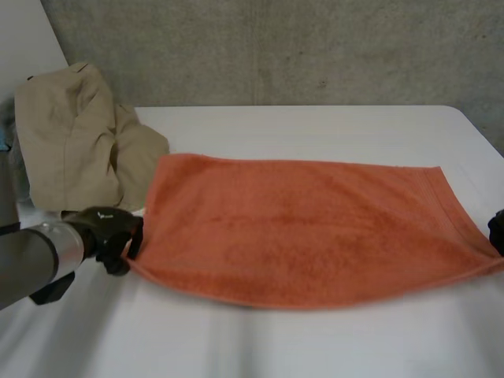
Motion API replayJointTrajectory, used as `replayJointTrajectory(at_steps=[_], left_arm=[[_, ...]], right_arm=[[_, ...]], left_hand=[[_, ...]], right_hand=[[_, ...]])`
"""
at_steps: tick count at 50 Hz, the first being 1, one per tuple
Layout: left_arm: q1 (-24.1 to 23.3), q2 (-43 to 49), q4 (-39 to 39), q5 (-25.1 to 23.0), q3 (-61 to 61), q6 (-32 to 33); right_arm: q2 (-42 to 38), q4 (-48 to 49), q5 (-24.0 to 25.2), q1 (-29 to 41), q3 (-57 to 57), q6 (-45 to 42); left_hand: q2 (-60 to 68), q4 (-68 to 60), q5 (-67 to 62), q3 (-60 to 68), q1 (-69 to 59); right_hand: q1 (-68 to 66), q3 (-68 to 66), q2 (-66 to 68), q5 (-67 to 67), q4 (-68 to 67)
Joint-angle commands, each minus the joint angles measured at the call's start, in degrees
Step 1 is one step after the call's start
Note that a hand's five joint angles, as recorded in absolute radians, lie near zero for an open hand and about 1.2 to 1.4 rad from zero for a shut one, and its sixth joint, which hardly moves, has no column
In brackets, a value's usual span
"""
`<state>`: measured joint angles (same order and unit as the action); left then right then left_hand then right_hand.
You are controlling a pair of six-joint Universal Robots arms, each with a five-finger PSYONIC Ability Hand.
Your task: Fold the laundry.
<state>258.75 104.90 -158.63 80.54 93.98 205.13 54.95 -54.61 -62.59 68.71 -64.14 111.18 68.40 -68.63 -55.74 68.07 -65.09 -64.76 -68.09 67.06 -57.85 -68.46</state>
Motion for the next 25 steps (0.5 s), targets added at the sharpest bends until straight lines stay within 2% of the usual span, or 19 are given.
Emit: replayJointTrajectory(at_steps=[1,5,8,14,25], left_arm=[[-1.67,2.58,-1.32,-0.38,-5.91,0.36],[-3.34,8.2,-5.54,1.81,-13.63,-3.33],[-4.39,13.03,-8.27,5.41,-21.45,-5.35],[-6.68,24.09,-9.25,10.95,-39.36,-6.5],[-9.23,44.22,-7.04,14.11,-66.88,-5.98]], right_arm=[[-2.39,9.77,1.68,3.18,1.82,9.13],[-3.8,18.82,1.42,6.17,3.31,15.28],[-5.55,26.73,-0.68,8.1,5.77,21.17],[-9.85,39.64,-7.62,11.79,11.13,30.39],[-20.05,50.73,-13.86,16.54,20.79,33.31]], left_hand=[[11.6,-11.37,-14.26,11.93,-14.91],[11.6,-11.37,-14.26,11.93,-14.91],[11.6,-11.37,-14.26,11.93,-14.91],[11.6,-11.37,-14.26,11.93,-14.91],[11.6,-11.37,-14.26,11.93,-14.91]], right_hand=[[-15.24,-11.91,12.94,-12.15,-11.54],[-15.24,-11.91,12.94,-12.15,-11.54],[-15.24,-11.91,12.94,-12.15,-11.54],[-15.24,-11.91,12.94,-12.15,-11.54],[-15.24,-11.91,12.94,-12.15,-11.54]])
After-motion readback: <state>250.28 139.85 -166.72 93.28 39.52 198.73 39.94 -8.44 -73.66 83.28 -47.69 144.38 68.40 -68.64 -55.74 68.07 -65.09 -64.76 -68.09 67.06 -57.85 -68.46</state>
